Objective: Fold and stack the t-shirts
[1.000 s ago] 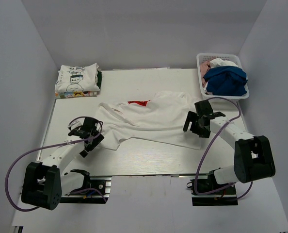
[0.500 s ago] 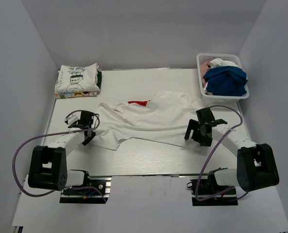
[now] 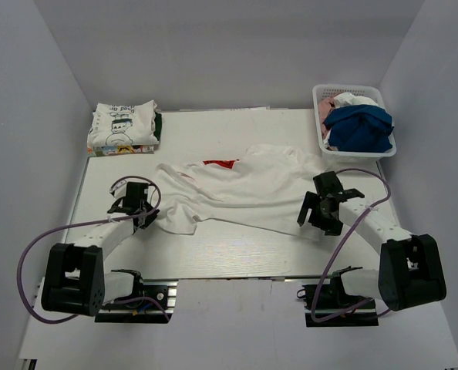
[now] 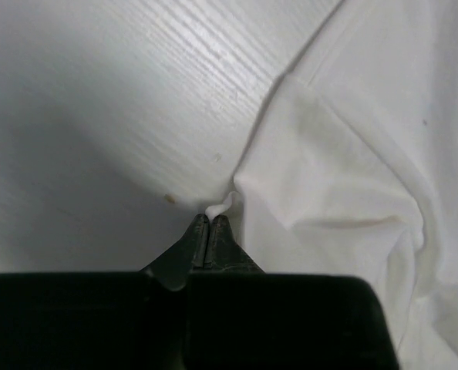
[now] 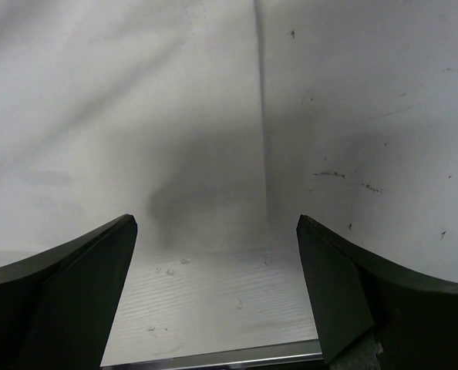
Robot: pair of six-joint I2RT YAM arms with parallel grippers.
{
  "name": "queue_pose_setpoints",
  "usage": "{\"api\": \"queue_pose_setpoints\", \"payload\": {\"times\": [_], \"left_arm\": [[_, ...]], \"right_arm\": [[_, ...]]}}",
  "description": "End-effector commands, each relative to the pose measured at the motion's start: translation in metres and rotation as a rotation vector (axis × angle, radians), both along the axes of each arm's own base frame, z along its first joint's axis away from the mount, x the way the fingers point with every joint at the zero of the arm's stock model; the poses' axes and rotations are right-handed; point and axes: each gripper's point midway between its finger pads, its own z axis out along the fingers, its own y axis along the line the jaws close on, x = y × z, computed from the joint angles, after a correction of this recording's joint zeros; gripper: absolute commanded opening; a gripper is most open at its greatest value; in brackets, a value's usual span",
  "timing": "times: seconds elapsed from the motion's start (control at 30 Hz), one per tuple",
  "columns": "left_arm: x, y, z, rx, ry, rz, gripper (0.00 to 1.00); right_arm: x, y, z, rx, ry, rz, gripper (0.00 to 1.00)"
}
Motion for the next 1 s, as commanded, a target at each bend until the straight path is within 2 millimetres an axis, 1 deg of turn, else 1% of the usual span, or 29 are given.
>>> {"api": "queue_pose_setpoints", "payload": {"times": [0.0,0.13,0.17,0.2,0.23,0.27,0.3,0.33,0.37,0.4,0.43,0.47,0.5,0.53,0.57,0.6,0.63,0.67,0.7,0.73,0.77,0.8,0.83,0.87,0.9,0.93,0.97], "left_arm": [[-0.025,-0.005,-0.003,-0.016,0.048,-0.037,0.0],[-0.024,-0.004,0.004,-0.013,0.023,-0.046,0.0],[-0.024,-0.004,0.004,-0.013,0.023,-0.046,0.0],[-0.024,-0.004,0.004,-0.013,0.023,-0.046,0.0],[-0.024,-0.004,0.006,-0.009,0.016,-0.053,0.0],[-0.024,-0.008,0.006,-0.017,0.016,-0.067,0.0],[-0.023,-0.008,0.008,-0.018,0.007,-0.068,0.0],[-0.023,-0.008,0.008,-0.012,0.009,-0.076,0.0],[-0.02,-0.008,0.017,-0.014,-0.018,-0.077,0.0],[-0.019,-0.008,0.02,-0.016,-0.031,-0.077,0.0],[-0.017,-0.009,0.026,-0.017,-0.046,-0.077,0.0],[-0.012,-0.009,0.034,-0.014,-0.073,-0.085,0.0],[-0.011,-0.011,0.043,-0.025,-0.106,-0.092,0.0],[-0.002,-0.014,0.058,-0.031,-0.151,-0.107,0.0],[0.005,-0.017,0.072,-0.038,-0.201,-0.123,0.0],[0.011,-0.019,0.086,-0.04,-0.243,-0.139,0.0],[0.022,-0.022,0.116,-0.052,-0.324,-0.146,0.0],[0.028,-0.023,0.134,-0.048,-0.369,-0.154,0.0],[0.033,-0.023,0.153,-0.051,-0.416,-0.154,0.0],[0.043,-0.025,0.192,-0.049,-0.51,-0.16,0.0],[0.046,-0.025,0.219,-0.045,-0.583,-0.166,0.0],[0.05,-0.023,0.258,-0.035,-0.674,-0.163,0.0],[0.051,-0.02,0.28,-0.029,-0.73,-0.149,0.0],[0.049,-0.018,0.301,-0.026,-0.777,-0.138,0.0],[0.044,-0.012,0.34,-0.015,-0.859,-0.108,0.0],[0.042,-0.011,0.355,0.007,-0.889,-0.12,0.0],[0.037,-0.008,0.375,0.01,-0.933,-0.108,0.0]], "right_arm": [[-0.004,-0.004,0.01,-0.021,0.007,-0.015,0.9],[-0.004,0.005,-0.001,0.006,0.014,0.007,0.9],[-0.008,0.012,-0.005,0.037,0.036,0.024,0.9],[-0.002,0.018,-0.008,0.052,0.012,0.035,0.9],[-0.006,0.017,-0.013,0.057,0.032,0.031,0.9],[-0.008,0.022,-0.019,0.071,0.06,0.038,0.89],[-0.003,0.026,-0.021,0.076,0.044,0.048,0.86],[-0.001,0.028,-0.022,0.08,0.043,0.045,0.71],[-0.002,0.03,-0.025,0.081,0.056,0.048,0.62],[-0.001,0.031,-0.028,0.078,0.064,0.045,0.53],[0.003,0.031,-0.026,0.07,0.055,0.041,0.28],[0.004,0.031,-0.027,0.063,0.057,0.039,0.1],[0.007,0.028,-0.026,0.045,0.044,0.027,0.0],[0.015,0.031,-0.017,0.053,0.005,0.028,0.0],[0.025,0.035,-0.006,0.062,-0.032,0.031,0.0],[0.041,0.035,0.013,0.058,-0.107,0.019,0.0],[0.047,0.035,0.031,0.062,-0.157,0.019,0.0],[0.069,0.041,0.063,0.08,-0.248,0.014,0.0],[0.077,0.036,0.092,0.075,-0.345,0.012,0.0],[0.08,0.036,0.107,0.079,-0.382,0.012,0.0],[0.084,0.034,0.124,0.077,-0.429,0.004,0.0],[0.095,0.032,0.175,0.102,-0.572,-0.007,0.0],[0.095,0.03,0.191,0.104,-0.61,-0.015,0.0],[0.1,0.024,0.227,0.103,-0.694,-0.044,0.0],[0.095,0.019,0.249,0.106,-0.756,-0.056,0.0],[0.092,0.01,0.28,0.101,-0.84,-0.087,0.0],[0.084,0.004,0.297,0.096,-0.88,-0.088,0.0]]}}
